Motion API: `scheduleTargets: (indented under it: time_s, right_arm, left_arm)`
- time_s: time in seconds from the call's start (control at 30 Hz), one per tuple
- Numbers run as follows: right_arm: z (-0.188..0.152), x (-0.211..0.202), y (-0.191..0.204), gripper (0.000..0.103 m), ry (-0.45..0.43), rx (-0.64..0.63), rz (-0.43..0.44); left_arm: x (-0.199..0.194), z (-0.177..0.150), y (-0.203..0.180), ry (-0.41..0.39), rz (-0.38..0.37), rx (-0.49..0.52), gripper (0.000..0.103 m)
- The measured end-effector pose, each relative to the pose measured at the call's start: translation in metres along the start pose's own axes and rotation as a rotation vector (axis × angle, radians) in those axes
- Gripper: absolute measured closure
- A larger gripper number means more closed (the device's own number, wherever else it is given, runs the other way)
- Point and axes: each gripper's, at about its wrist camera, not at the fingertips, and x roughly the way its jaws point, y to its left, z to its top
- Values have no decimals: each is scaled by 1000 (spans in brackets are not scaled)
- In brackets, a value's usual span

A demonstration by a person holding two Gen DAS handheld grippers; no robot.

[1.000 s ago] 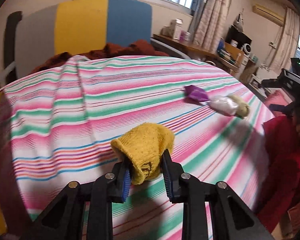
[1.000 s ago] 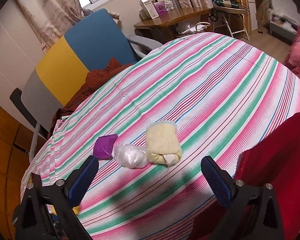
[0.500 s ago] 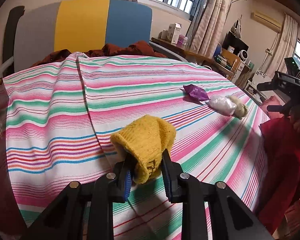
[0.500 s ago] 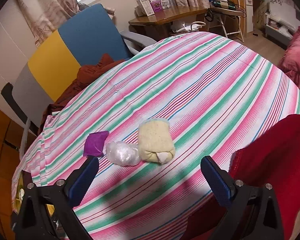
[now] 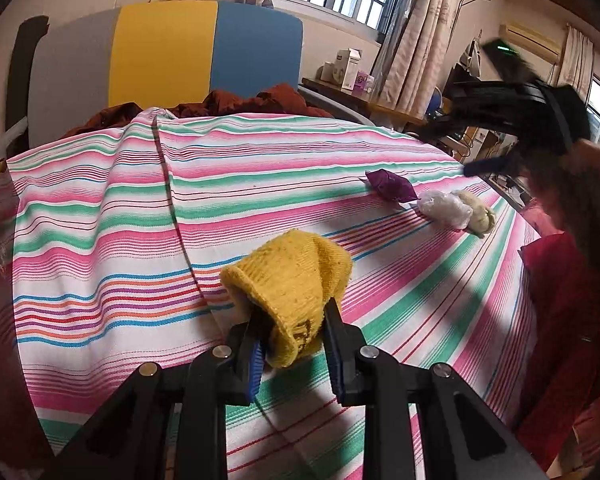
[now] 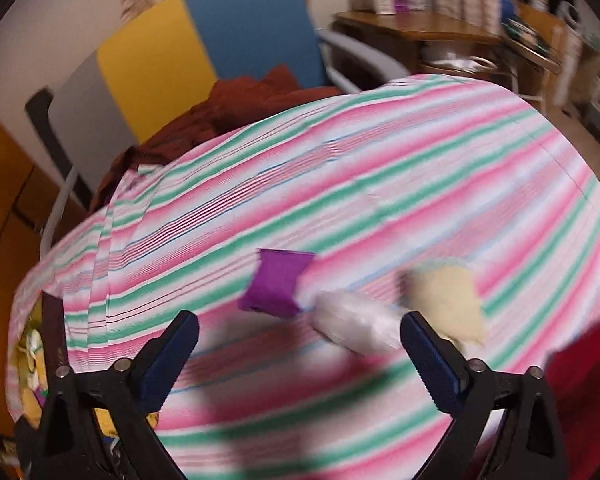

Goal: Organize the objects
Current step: 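Grasp the purple packet with right gripper while left holds the yellow pouch, then carry the yellow pouch and purple packet with both grippers over the gold tray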

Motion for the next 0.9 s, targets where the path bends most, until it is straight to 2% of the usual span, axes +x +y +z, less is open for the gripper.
scheduleTargets:
  time_s: [0.1, 0.23, 0.27, 0.3, 0.33, 0.37, 0.43, 0.7, 0.9]
  right_arm:
    - [11, 26, 20, 14, 34, -47, -36]
    - [21, 67, 25, 24, 103, -54, -91]
    - [23, 75, 25, 30, 116, -54, -109]
    - [23, 82, 25, 48, 129, -60, -125]
    - [22, 89, 27, 59, 143, -81, -133]
    - [20, 94, 30, 64, 155, -110, -141]
    - [15, 93, 38, 65, 144, -169, -158]
    - [-31, 65, 82, 65, 126, -323, -8]
    - [-63, 57, 105, 65, 127, -381, 40]
  left_arm:
    - [0, 0, 0, 0, -1, -1, 77]
    - [0, 0, 0, 1, -2, -2, 77]
    - [0, 0, 0, 1, -3, -2, 77]
    - [0, 0, 0, 1, -4, -3, 77]
    - [0, 0, 1, 1, -5, -4, 77]
    - [0, 0, 1, 1, -6, -4, 77]
    - [0, 1, 0, 0, -7, -5, 77]
    - [-14, 0, -6, 2, 11, 13, 80]
    - [-48, 12, -11, -48, 68, 4, 80]
